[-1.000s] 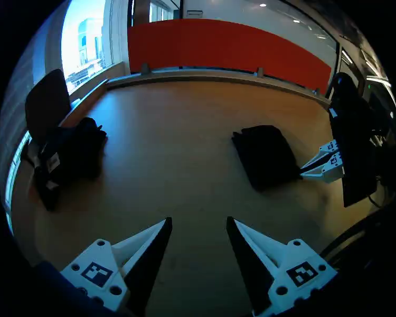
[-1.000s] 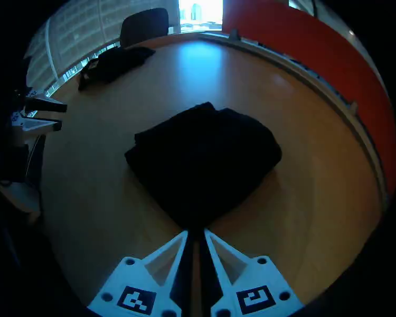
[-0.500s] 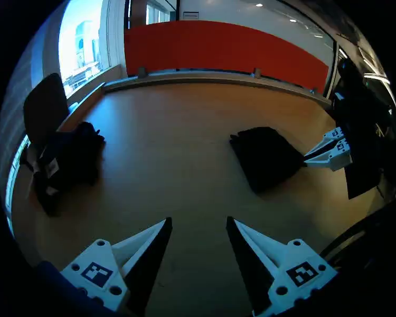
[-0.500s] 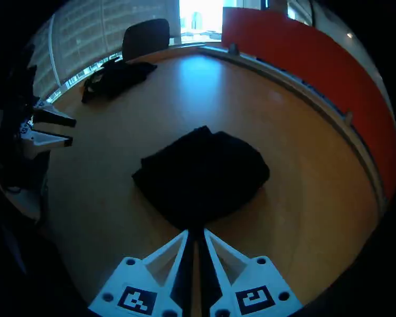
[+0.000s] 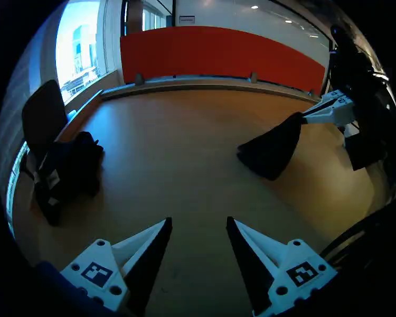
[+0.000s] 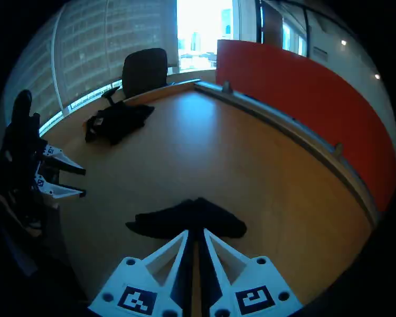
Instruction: Fold towel
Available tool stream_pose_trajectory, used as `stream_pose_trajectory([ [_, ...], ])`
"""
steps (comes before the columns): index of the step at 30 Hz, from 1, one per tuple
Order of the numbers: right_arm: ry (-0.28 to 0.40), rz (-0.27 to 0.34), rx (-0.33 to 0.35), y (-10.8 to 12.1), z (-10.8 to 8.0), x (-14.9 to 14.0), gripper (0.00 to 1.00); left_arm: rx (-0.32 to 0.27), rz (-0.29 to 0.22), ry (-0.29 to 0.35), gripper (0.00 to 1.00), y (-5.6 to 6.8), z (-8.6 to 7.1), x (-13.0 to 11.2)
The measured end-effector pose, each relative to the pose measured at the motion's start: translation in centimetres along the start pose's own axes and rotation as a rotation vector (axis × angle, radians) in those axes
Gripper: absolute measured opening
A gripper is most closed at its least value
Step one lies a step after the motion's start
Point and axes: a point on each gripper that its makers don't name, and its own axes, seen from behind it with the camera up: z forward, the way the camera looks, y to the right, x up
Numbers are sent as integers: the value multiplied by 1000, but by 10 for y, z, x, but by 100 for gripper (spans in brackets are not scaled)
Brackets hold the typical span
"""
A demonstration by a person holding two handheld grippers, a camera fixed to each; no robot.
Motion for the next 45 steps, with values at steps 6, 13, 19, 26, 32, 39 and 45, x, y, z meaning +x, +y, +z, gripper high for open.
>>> stream_pose_trajectory([
  [6,39,0,-23,12,-21,24,5,-8,7,14,76,4,-1,9],
  [13,62,19,-56,31,-41,31,5,-14,14,25,75,10,0,18],
  [19,64,32,-86,49,-57,25,5,-17,25,28,76,13,0,23],
  [26,63,50,-119,72,-74,14,5,-19,32,26,75,18,1,26],
  [32,56,70,-147,96,-91,1,5,-19,28,19,75,22,3,24],
  [39,28,83,-176,128,-116,-23,5,-15,37,18,75,26,3,25],
  [45,16,118,-204,157,-135,-40,5,-8,37,19,75,28,3,27],
])
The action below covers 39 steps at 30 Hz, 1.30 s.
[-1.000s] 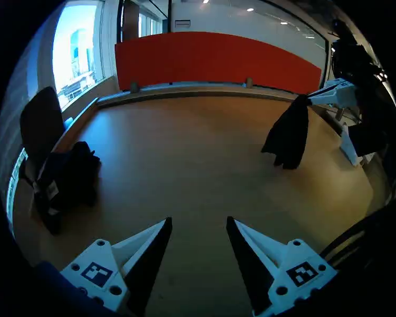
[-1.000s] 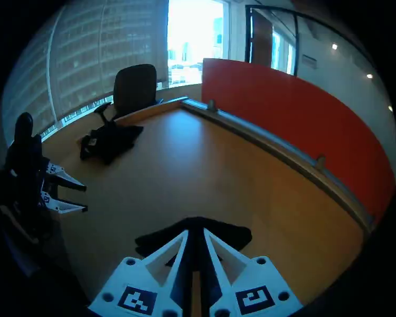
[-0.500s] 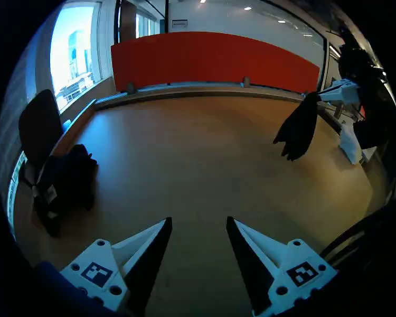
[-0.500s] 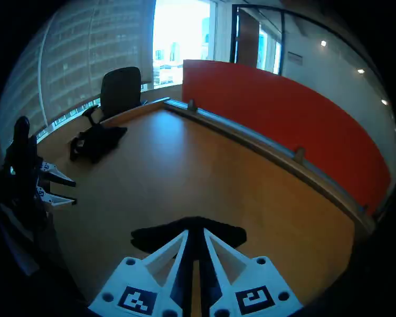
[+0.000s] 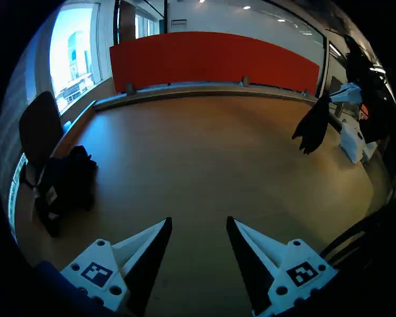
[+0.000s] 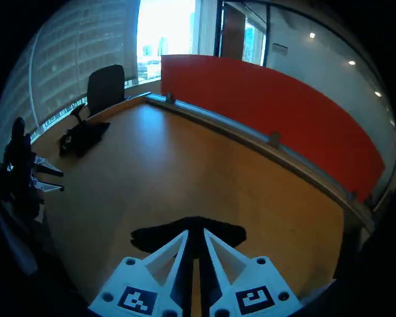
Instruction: Fold towel
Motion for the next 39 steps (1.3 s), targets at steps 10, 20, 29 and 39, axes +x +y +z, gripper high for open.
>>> stream_pose_trajectory([
  [10,-35,25,-45,55,-21,-23,5,13,0,-12,75,2,1,-3],
  [20,-70,48,-65,95,-35,-42,5,25,-1,-19,75,6,3,0],
  [29,-97,68,-83,130,-46,-57,5,35,-6,-23,75,10,4,4],
  [39,-125,79,-129,172,-63,-71,5,39,0,-30,75,15,7,7],
])
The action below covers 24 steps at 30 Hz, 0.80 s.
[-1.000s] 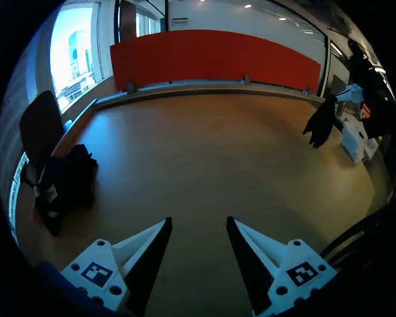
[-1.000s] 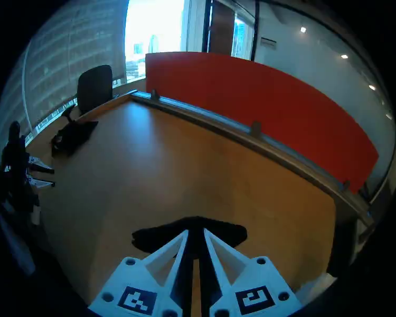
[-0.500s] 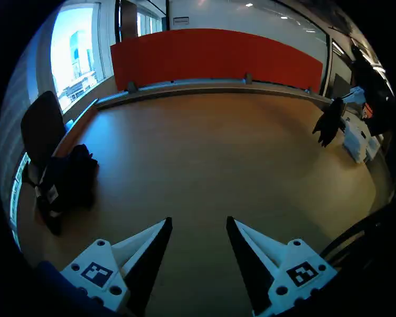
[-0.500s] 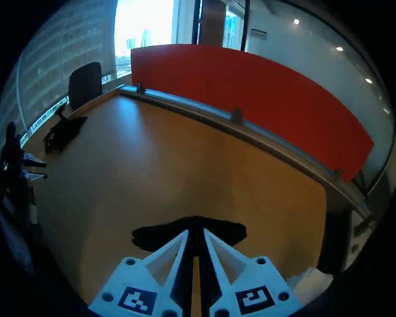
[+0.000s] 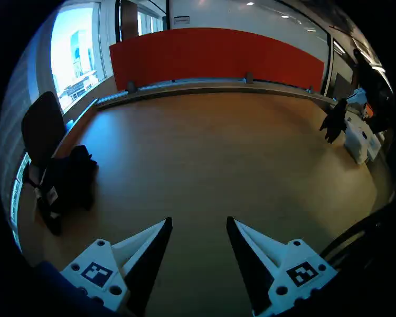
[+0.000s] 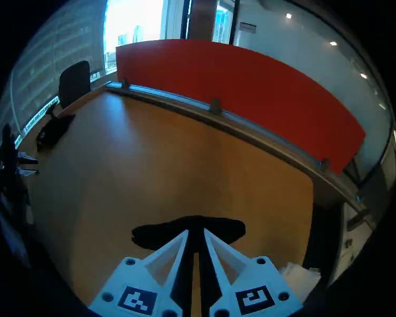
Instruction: Fold towel
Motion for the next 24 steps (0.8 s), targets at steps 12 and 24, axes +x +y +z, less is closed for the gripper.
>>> stream_pose_trajectory([
  [12,-26,18,-31,27,-2,-15,5,1,7,-3,76,4,0,1],
  [24,-43,21,-30,25,3,-25,5,2,11,-7,75,7,-3,-2],
])
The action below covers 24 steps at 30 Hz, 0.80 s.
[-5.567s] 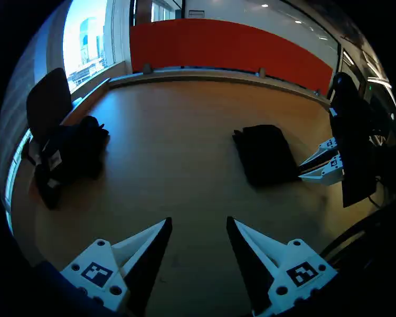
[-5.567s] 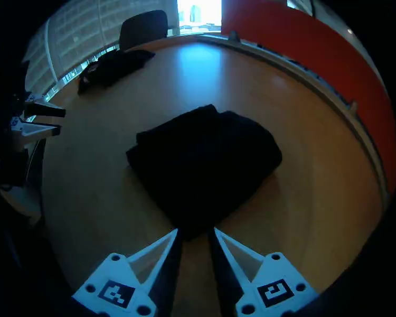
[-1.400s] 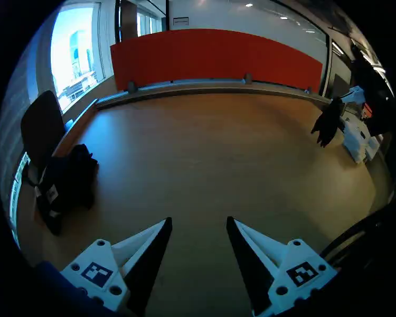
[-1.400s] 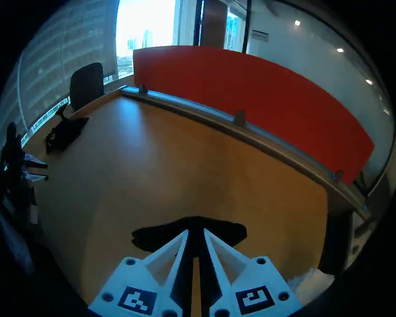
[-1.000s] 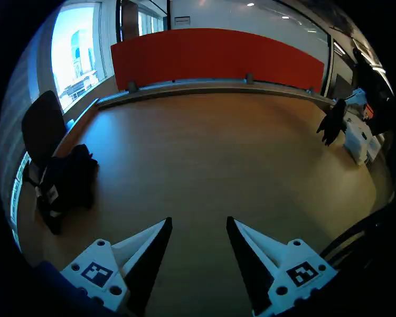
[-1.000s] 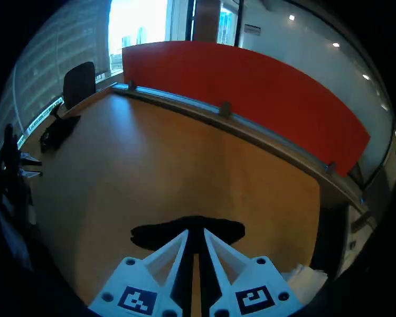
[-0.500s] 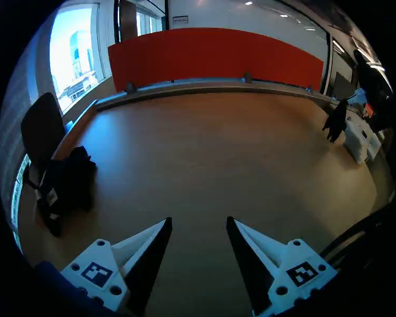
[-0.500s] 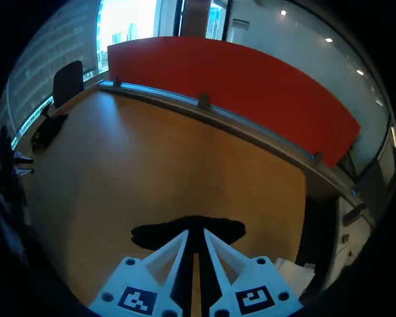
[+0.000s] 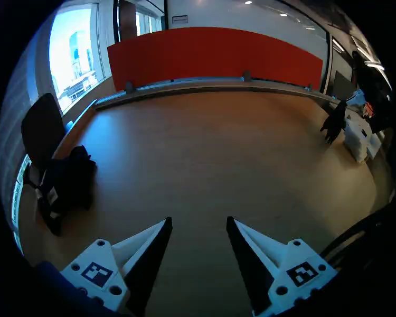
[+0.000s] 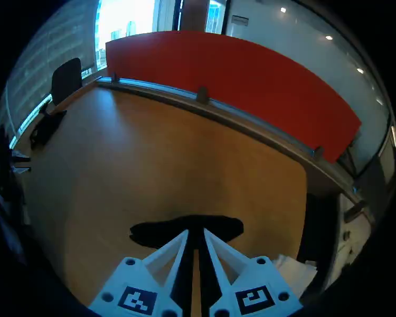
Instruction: Fold towel
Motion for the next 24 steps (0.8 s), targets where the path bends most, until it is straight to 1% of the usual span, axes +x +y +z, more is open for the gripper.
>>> stream_pose_trajectory([
  [5,-12,4,-9,3,-1,-11,5,1,0,1,75,0,-1,0],
  [11,-34,22,-18,8,-5,-34,5,-2,2,-1,76,1,-1,-2],
  [17,-89,33,-28,12,-7,-71,5,-7,6,-3,76,4,-1,-2],
  [24,-145,67,-22,6,-9,-116,5,-12,14,-4,76,7,0,-1],
])
